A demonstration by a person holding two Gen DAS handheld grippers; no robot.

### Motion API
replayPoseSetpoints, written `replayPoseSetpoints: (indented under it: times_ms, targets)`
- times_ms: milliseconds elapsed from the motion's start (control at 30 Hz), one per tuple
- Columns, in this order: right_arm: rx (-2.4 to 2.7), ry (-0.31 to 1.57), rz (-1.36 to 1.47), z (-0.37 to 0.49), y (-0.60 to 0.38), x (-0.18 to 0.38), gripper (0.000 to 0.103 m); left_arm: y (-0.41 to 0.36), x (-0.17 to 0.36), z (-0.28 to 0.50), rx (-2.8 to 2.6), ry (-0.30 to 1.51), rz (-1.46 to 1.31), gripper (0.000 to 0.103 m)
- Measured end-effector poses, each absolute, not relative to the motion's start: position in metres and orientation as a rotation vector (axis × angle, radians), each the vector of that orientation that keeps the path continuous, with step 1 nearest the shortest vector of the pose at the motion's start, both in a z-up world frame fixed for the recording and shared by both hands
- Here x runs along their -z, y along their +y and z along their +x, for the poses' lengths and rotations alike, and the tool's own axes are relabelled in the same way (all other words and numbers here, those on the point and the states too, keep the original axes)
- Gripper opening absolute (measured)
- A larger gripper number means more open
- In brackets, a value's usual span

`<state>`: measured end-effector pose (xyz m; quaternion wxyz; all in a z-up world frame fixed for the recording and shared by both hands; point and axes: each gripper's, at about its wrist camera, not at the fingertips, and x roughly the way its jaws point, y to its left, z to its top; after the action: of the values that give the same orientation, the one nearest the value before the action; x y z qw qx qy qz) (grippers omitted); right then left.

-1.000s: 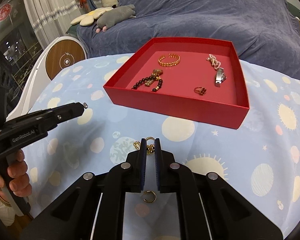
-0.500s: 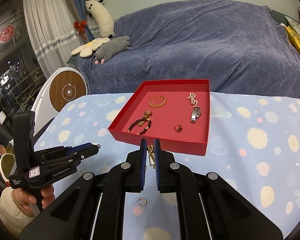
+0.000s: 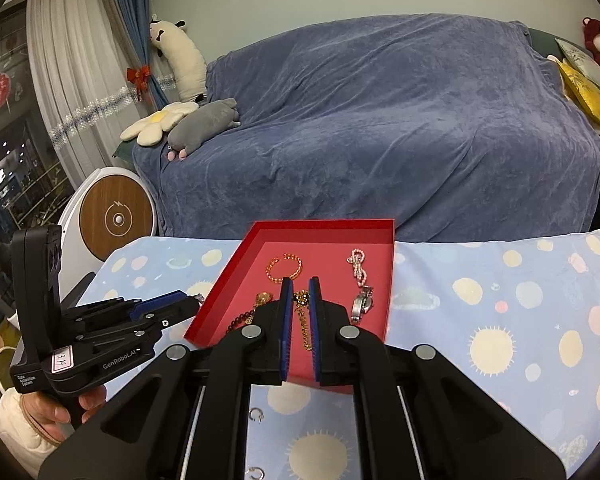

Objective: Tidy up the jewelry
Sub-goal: 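Carry the chain in the right tool into the box while the left tool drops the ring there, then withdraw both open tools from the box toward the gold hoop earrings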

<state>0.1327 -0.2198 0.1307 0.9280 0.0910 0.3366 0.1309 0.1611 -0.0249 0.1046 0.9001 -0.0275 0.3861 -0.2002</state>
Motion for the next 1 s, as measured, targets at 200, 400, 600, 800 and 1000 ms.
replayPoseSetpoints:
  times_ms: [200, 400, 600, 800, 1000]
  targets:
    - [-0.260, 0.740, 0.188, 0.179, -0.210, -0.105, 0.007, -0.046, -0.086, 0.210, 0.401, 0.826, -0.041, 0.018]
    - [-0.254, 0.799, 0.187, 0.216, -0.198, -0.071, 0.007, -0.058, -0.056, 0.242, 0.398, 0.894, -0.056, 0.018]
    - [-0.252, 0.835, 0.170, 0.233, -0.192, -0.047, 0.007, -0.059, -0.031, 0.262, 0.381, 0.949, -0.100, 0.019]
    - [-0.231, 0.826, 0.164, 0.231, -0.193, -0.047, 0.010, -0.051, -0.029, 0.263, 0.316, 0.937, -0.098, 0.032]
    - [-0.244, 0.777, 0.166, 0.191, -0.201, -0.072, 0.010, -0.024, -0.056, 0.230, 0.292, 0.889, -0.127, 0.038]
